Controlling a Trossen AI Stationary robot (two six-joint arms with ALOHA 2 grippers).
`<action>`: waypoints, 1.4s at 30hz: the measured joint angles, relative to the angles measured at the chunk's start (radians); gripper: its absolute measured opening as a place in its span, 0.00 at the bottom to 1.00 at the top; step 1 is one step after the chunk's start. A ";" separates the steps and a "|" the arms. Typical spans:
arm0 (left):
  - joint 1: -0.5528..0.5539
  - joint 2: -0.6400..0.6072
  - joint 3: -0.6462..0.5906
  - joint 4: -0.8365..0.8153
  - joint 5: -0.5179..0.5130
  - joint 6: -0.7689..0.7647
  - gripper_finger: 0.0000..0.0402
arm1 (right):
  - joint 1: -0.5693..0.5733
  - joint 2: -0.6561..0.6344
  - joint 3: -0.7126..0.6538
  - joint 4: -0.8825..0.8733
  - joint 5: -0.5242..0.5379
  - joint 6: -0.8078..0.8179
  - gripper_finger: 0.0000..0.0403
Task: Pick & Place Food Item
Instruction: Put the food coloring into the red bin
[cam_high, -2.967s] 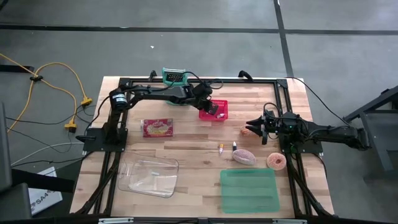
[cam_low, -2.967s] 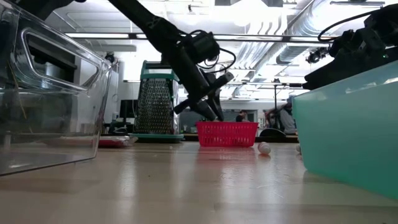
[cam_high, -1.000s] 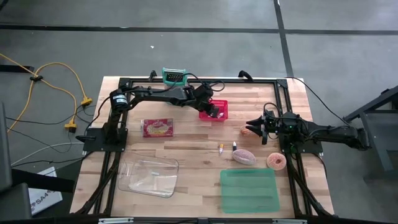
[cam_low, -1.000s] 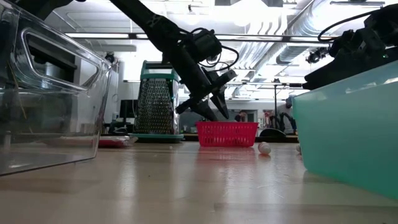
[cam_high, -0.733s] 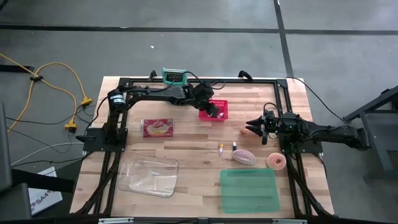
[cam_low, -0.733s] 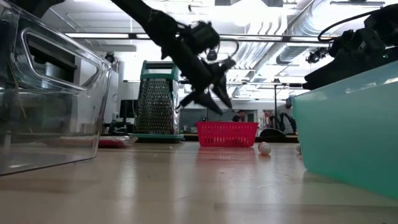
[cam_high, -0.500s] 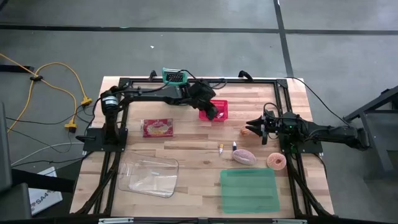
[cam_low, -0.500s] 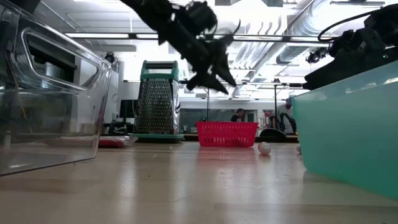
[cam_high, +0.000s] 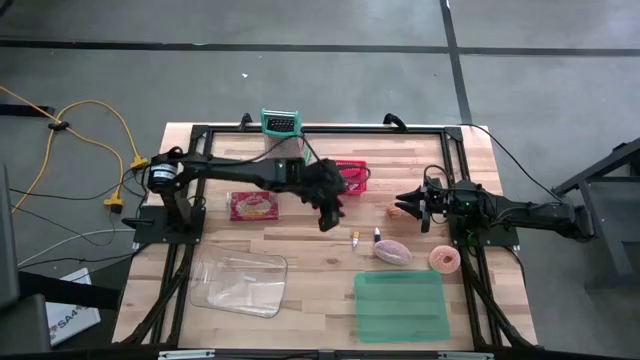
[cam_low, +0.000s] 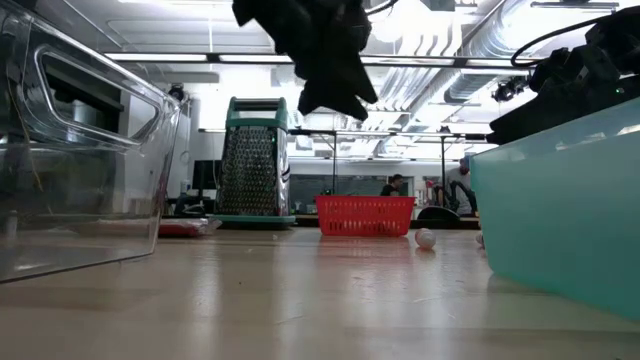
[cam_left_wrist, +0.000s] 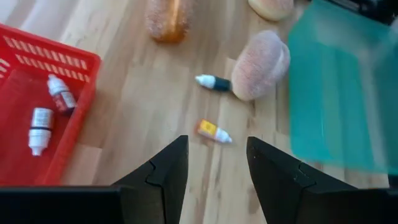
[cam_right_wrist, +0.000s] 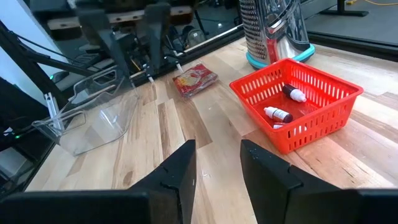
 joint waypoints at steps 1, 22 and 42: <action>-0.008 -0.005 0.000 -0.016 -0.001 0.003 0.39 | 0.000 0.000 0.000 0.000 0.000 0.000 0.28; -0.037 -0.012 -0.001 -0.056 -0.002 0.054 0.39 | 0.000 0.000 0.000 0.002 0.000 0.000 0.28; -0.037 -0.012 -0.001 0.076 -0.002 0.068 0.39 | 0.000 0.000 0.000 0.003 0.000 0.000 0.28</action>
